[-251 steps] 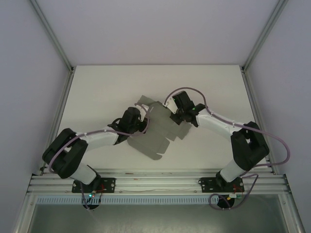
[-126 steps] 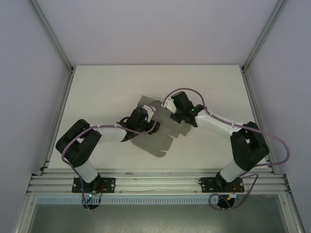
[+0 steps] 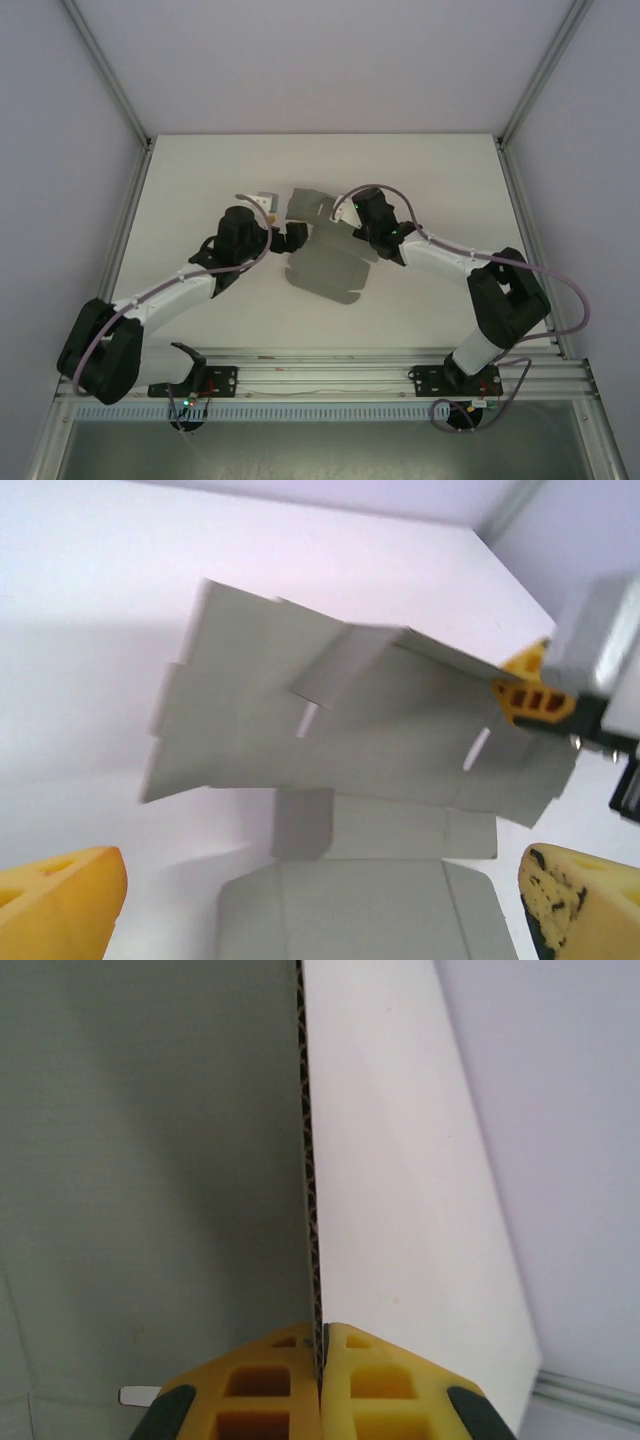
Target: Assemble paper box
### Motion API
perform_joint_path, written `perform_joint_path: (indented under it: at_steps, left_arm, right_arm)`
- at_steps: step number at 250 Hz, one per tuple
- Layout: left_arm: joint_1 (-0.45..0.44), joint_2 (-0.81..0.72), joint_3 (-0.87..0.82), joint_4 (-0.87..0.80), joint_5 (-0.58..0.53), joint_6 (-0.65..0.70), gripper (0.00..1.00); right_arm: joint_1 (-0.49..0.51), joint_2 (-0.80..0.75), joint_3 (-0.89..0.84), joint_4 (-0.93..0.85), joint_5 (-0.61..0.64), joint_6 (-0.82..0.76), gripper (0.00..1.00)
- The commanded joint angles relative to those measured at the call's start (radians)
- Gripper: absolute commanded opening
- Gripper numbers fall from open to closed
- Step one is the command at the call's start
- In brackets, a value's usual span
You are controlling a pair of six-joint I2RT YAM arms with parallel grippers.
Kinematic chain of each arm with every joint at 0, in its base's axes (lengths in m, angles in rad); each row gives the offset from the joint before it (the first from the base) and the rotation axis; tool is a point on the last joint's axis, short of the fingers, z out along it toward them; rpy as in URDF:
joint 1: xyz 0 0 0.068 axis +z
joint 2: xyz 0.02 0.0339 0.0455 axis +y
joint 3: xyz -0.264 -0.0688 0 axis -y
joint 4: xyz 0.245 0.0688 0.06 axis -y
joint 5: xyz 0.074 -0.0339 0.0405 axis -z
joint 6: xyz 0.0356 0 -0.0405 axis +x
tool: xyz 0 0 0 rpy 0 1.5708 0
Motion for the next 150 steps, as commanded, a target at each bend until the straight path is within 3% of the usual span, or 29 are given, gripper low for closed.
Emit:
perform_joint_path:
  at_steps: [1, 74, 119, 150]
  left_arm:
    - [0.036, -0.030, 0.038, -0.163, -0.109, -0.081, 1.00]
    - [0.201, 0.051, 0.086, -0.164, -0.117, -0.253, 1.00]
    - [0.264, 0.137, 0.145, -0.159, -0.152, -0.255, 1.00]
    - [0.283, 0.202, 0.169, -0.148, -0.135, -0.236, 1.00]
  right_arm:
    - [0.016, 0.011, -0.015, 0.202, 0.084, -0.140, 0.00]
    - [0.039, 0.108, -0.081, 0.554, 0.166, -0.416, 0.00]
    - [0.046, 0.198, -0.115, 0.819, 0.165, -0.542, 0.00]
    - [0.052, 0.242, -0.114, 0.890, 0.170, -0.537, 0.00]
